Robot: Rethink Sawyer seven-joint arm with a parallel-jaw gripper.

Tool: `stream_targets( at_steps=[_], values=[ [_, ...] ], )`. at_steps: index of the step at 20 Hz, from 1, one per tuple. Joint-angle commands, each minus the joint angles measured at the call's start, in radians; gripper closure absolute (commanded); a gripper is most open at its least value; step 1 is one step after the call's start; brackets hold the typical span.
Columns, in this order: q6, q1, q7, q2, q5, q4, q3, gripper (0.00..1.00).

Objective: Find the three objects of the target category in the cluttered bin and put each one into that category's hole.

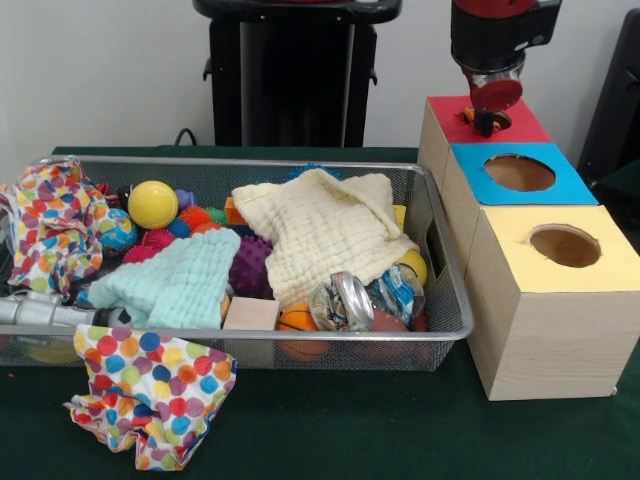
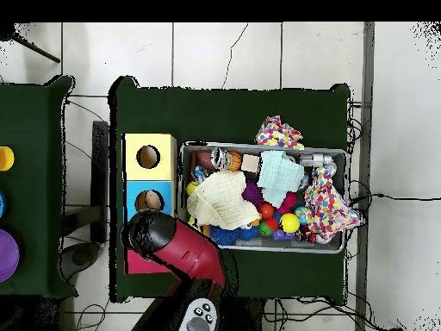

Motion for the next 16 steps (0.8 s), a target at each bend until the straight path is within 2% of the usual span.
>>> stream_targets(
  at_steps=[1,9,16],
  values=[
    [-0.299,-0.061,-0.002,0.179,-0.032,0.147,0.156,1.0],
    [-0.109,0.005,0.147,0.204,-0.039,0.092,0.099,1.0],
    [-0.108,-0.004,0.139,0.208,-0.024,0.101,0.11,1.0]
  ],
)
